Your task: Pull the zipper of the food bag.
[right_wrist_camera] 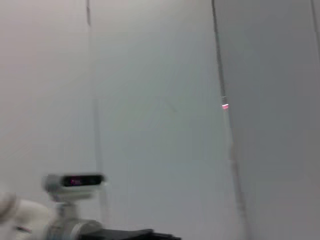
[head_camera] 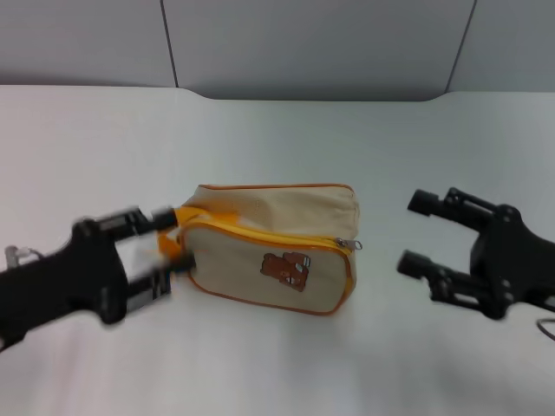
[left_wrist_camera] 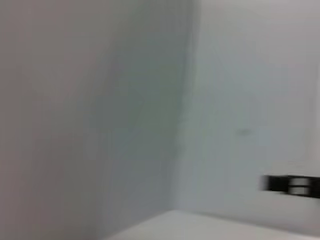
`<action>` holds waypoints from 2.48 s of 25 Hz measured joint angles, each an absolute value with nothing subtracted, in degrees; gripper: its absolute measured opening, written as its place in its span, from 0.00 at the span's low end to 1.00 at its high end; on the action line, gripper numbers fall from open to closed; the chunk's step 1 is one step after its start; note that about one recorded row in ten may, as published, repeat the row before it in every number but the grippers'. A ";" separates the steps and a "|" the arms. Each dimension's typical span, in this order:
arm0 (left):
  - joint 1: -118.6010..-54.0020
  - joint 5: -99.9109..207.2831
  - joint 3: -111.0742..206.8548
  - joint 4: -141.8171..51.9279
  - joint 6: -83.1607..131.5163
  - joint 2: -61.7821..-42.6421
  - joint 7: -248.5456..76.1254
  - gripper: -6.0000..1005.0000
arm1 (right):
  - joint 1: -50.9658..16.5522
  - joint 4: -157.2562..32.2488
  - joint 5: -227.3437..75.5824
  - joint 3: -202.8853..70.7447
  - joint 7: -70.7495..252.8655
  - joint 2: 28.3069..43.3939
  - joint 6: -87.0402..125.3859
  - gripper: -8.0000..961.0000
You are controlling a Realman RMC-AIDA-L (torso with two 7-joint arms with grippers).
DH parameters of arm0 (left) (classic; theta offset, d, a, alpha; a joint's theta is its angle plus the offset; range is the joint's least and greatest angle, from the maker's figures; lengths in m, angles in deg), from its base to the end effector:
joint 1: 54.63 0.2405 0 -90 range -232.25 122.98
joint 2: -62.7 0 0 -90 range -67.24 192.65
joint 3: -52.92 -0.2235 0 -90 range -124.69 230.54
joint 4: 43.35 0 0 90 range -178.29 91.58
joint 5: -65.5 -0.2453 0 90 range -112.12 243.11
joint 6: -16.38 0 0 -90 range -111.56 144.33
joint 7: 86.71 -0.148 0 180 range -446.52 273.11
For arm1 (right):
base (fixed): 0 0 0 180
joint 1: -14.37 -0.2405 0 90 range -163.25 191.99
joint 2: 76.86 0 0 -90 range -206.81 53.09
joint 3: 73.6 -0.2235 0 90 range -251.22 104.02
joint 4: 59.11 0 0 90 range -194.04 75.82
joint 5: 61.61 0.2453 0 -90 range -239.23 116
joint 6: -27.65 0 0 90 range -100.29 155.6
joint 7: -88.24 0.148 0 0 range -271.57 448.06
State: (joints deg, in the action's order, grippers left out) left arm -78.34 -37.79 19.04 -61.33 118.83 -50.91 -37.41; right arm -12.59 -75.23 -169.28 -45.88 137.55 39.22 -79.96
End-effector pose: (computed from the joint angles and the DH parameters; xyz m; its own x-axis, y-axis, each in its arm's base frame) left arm -0.2934 0.2773 0.0198 0.6847 0.0596 0.7264 0.3338 -0.9116 -0.2398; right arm 0.2662 0.2765 0.0077 0.5977 -0.0401 -0.8007 -0.2895 -0.9421 -0.1690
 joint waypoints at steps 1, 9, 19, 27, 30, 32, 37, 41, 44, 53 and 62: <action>-79.14 -39.81 16.08 -62.37 122.24 -49.82 -33.85 0.36 | -12.82 -75.62 -169.41 -43.24 140.38 38.35 -81.90 0.82; -80.72 -48.07 12.58 -65.67 122.95 -50.78 -26.71 0.71 | -12.61 -79.72 -172.84 -32.52 145.04 39.49 -80.10 0.86; -80.42 -49.27 12.54 -65.77 122.15 -51.49 -27.02 0.82 | -12.49 -79.87 -174.65 -31.92 144.68 40.33 -75.94 0.86; -80.26 -49.35 12.49 -65.77 121.98 -51.56 -27.16 0.82 | -12.67 -79.85 -174.72 -31.87 144.45 40.56 -75.74 0.87; -80.23 -49.37 12.49 -65.77 121.98 -51.56 -27.23 0.82 | -12.72 -79.85 -174.73 -31.85 144.43 40.64 -75.65 0.87; -80.21 -49.38 12.49 -65.77 121.92 -51.56 -27.28 0.82 | -12.71 -79.85 -174.73 -31.85 144.43 40.69 -75.63 0.87; -80.21 -49.38 12.49 -65.77 121.89 -51.56 -27.30 0.82 | -12.66 -79.85 -174.73 -31.87 144.41 40.73 -75.61 0.87; -80.20 -49.52 12.50 -65.77 121.89 -51.56 -27.37 0.82 | -12.66 -79.85 -174.73 -32.00 144.40 40.73 -75.61 0.87; -80.23 -49.84 12.50 -65.77 121.87 -51.55 -27.38 0.82 | -12.73 -79.85 -174.73 -31.91 144.41 40.73 -75.61 0.87; -80.44 -50.06 12.50 -65.77 121.63 -51.63 -27.38 0.82 | -12.79 -79.85 -174.73 -31.95 144.40 40.74 -75.61 0.87; -80.49 -50.08 12.49 -65.77 121.48 -51.65 -27.80 0.82 | -12.85 -79.85 -174.48 -31.99 144.40 40.74 -75.61 0.86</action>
